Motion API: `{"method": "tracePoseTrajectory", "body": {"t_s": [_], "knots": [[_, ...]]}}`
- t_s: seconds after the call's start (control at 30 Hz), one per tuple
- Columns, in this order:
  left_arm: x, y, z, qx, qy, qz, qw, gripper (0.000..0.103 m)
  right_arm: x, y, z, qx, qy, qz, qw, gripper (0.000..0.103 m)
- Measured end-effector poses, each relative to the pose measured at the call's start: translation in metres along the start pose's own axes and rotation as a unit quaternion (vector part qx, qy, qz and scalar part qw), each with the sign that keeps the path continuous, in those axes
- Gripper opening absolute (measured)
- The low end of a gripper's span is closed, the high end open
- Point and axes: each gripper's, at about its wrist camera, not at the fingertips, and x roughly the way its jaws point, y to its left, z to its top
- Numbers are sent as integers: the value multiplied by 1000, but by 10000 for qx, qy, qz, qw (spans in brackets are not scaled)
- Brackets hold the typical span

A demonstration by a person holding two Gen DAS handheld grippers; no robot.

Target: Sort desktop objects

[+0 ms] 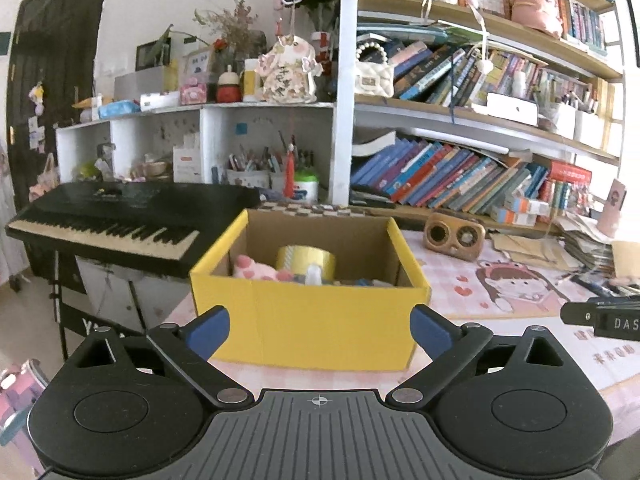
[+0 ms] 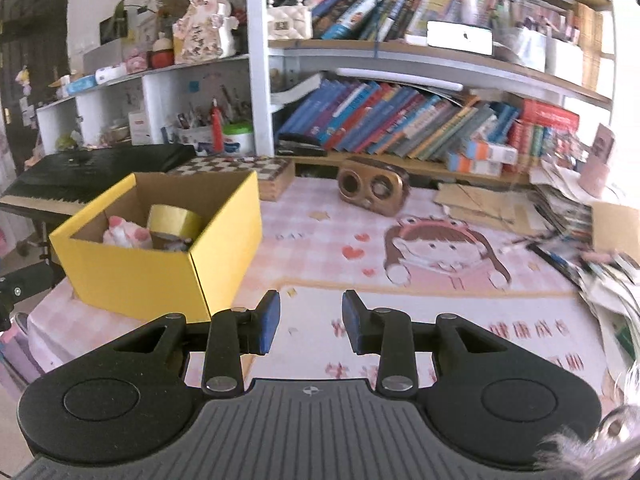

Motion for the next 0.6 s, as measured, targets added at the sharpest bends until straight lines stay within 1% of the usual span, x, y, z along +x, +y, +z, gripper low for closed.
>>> {"method": "tracePoseTrajectory", "body": {"t_s": [0.13, 0.2, 0.3, 0.37, 0.6], "knots": [[-6, -3, -5, -51, 91, -204, 9997, 101, -14, -2, -15, 107, 34, -153, 9998, 36], [-9, -6, -8, -42, 138, -244, 9996, 101, -19, 0, -22, 113, 44, -216, 9997, 40], [-12, -9, -12, -13, 143, -198, 9997, 101, -26, 3, -31, 113, 50, -298, 9995, 46], [-16, -11, -15, 27, 100, -165, 9998, 101, -29, 5, -37, 140, 80, -294, 9994, 46], [-18, -20, -28, 219, 303, -43, 9993, 101, -32, 11, -51, -4, 235, -282, 9993, 50]]}}
